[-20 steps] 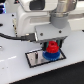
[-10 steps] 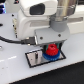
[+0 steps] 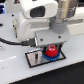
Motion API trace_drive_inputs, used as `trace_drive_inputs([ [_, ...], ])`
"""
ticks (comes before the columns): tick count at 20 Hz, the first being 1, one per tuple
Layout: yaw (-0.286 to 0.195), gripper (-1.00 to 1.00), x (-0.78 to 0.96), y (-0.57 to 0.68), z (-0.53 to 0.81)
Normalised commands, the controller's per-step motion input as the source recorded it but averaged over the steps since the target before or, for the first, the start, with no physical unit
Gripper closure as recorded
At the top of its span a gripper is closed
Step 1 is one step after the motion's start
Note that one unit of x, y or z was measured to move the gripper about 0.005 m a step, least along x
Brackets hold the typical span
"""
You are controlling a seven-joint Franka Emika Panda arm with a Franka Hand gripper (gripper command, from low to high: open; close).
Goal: Insert the blue gear onto the right peg, followed by the red gear
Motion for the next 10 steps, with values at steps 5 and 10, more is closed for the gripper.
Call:
trace_drive_inputs([
  [5, 0.000, -1.00, 0.00, 0.04, 0.41],
  [10, 0.000, -1.00, 0.00, 0.05, 0.69],
])
